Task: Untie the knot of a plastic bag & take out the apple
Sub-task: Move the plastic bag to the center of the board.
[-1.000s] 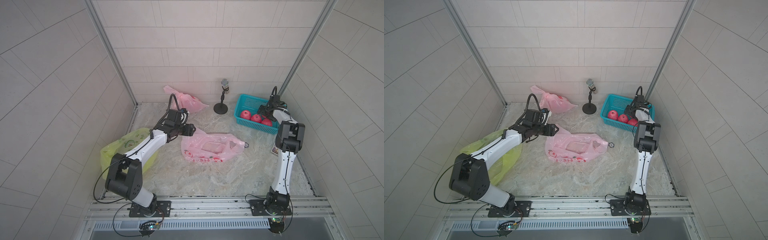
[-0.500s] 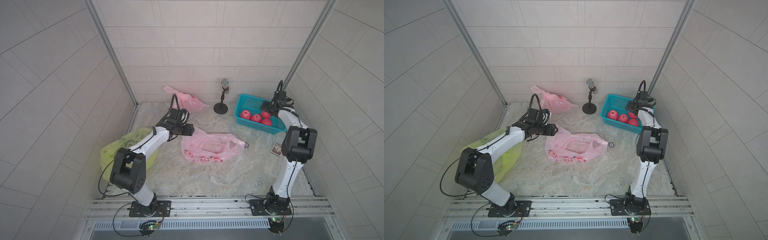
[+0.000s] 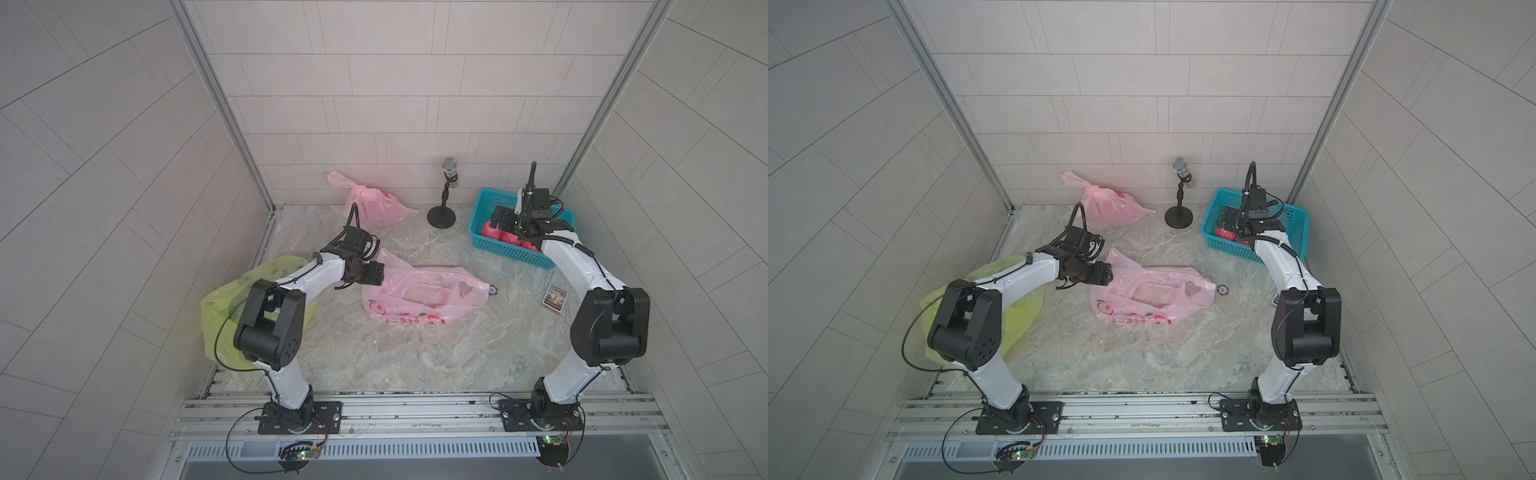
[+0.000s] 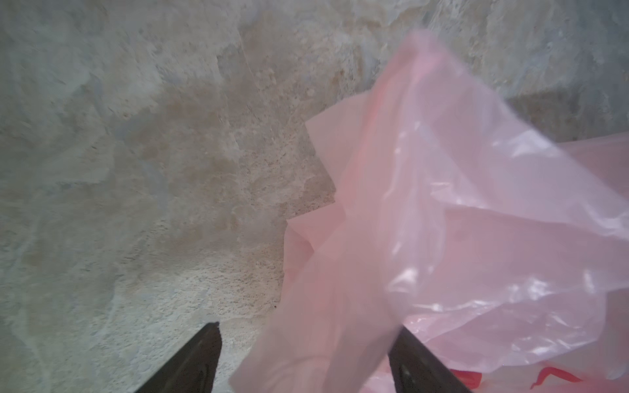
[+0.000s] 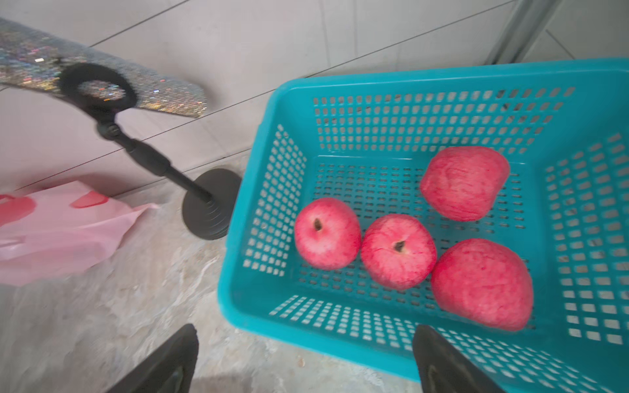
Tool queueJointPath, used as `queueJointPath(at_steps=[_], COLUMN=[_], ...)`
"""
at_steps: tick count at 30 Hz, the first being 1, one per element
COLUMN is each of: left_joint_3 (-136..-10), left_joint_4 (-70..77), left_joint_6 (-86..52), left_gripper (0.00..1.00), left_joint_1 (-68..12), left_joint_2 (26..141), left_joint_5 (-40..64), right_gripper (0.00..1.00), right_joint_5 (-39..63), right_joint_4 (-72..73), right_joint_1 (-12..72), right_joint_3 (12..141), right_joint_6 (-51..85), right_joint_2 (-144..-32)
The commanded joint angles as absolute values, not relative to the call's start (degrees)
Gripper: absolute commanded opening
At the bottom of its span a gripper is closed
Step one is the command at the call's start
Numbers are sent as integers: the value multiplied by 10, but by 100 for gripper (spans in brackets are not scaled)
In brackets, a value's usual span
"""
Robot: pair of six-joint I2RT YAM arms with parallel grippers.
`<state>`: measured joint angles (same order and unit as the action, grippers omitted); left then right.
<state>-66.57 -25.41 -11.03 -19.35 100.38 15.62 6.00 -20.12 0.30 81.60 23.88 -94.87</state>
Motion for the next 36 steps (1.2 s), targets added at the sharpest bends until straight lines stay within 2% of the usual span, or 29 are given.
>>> queueJointPath(at_steps=[1,2,4,6,11,16,21,24,30,36], left_joint_3=[-657,-662,-666,-668,-715,-806,-893,-937,-939,-973], left_joint_4=[-217,-216,-216,-219,-279,-332,-334,-339,-246,-230], left_joint_6=[-122,-129,-144,-154,-156,-93,-61,-52,-18,4], left_gripper=[69,59,22,1,0,0,0,0,5,8], left_joint_1=[-190,-189,-187,-180,-124,-50,22,49,100,135], left_joint_2=[1026,1029,1022,1002,953,943,1003,1040,1073,1123], left_joint_5=[195,200,187,164,106,2,-19,-81,-145,-206], right_gripper=[100,100,100,100,100,100,100,100,100,100], right_joint_5=[73,72,72,69,68,74,81,86,77,75], right_joint_4=[-207,-213,-225,-231,-252,-271,-273,-283,-284,-295], right_joint_1=[15,21,33,40,53,72,100,117,136,153], right_joint_3=[802,802,805,803,799,789,777,783,781,801], right_joint_6=[243,242,236,234,225,220,222,222,225,225], right_joint_2=[-911,-906,-891,-876,-845,-830,-825,-833,-840,-864])
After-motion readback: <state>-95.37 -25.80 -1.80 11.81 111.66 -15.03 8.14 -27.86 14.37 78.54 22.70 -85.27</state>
